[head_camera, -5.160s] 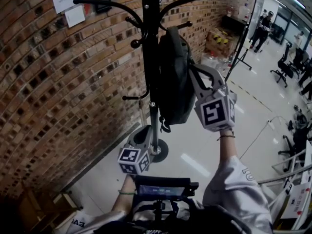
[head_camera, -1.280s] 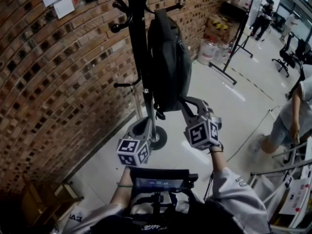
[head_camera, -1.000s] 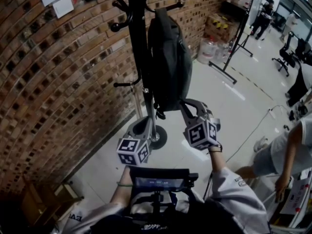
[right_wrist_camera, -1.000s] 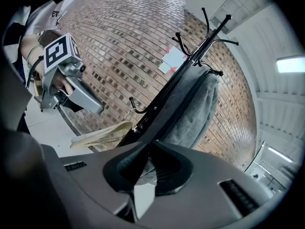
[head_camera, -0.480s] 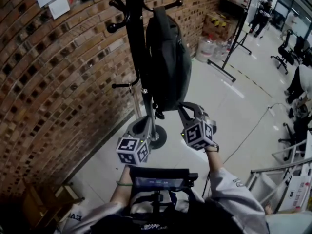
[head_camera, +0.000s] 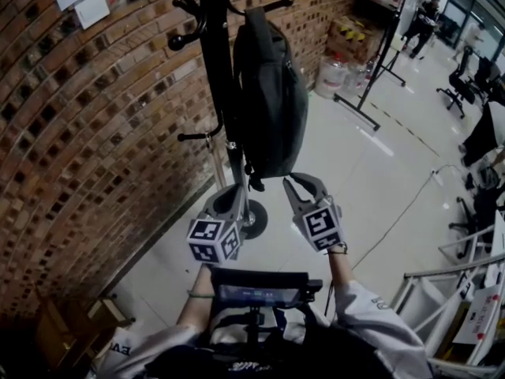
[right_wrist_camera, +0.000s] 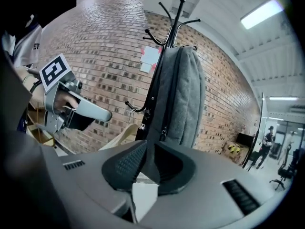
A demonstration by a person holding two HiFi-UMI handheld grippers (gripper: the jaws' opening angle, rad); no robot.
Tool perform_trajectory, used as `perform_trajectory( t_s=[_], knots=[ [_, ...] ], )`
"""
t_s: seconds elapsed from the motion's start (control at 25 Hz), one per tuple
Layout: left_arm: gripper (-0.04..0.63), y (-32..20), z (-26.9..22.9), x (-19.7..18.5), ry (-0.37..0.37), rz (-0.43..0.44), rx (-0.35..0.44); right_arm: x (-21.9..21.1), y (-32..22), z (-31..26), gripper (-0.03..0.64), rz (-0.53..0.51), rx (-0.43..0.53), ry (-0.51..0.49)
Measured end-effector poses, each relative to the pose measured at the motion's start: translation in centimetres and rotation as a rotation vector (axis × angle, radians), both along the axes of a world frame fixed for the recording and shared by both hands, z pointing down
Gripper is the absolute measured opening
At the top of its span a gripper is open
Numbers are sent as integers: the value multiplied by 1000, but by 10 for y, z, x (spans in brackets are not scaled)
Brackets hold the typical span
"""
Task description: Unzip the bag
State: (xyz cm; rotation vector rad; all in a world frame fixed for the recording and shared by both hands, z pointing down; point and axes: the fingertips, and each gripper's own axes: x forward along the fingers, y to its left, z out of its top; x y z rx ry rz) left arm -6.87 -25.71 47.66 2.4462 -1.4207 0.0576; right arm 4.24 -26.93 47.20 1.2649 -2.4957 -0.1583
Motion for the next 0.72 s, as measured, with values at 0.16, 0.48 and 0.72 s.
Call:
perform_trajectory(
  t_s=[0.16, 0.48, 0.72],
  knots=[
    [8, 3, 2, 3, 3, -2, -6, 10, 13, -3, 49, 43, -56, -190],
    [8, 18, 2, 15, -6, -7, -10, 13, 37, -20, 43, 27, -88, -390],
    [6, 33, 1, 22, -11, -26, -9, 13, 51, -30, 41, -2, -105, -464]
  ],
)
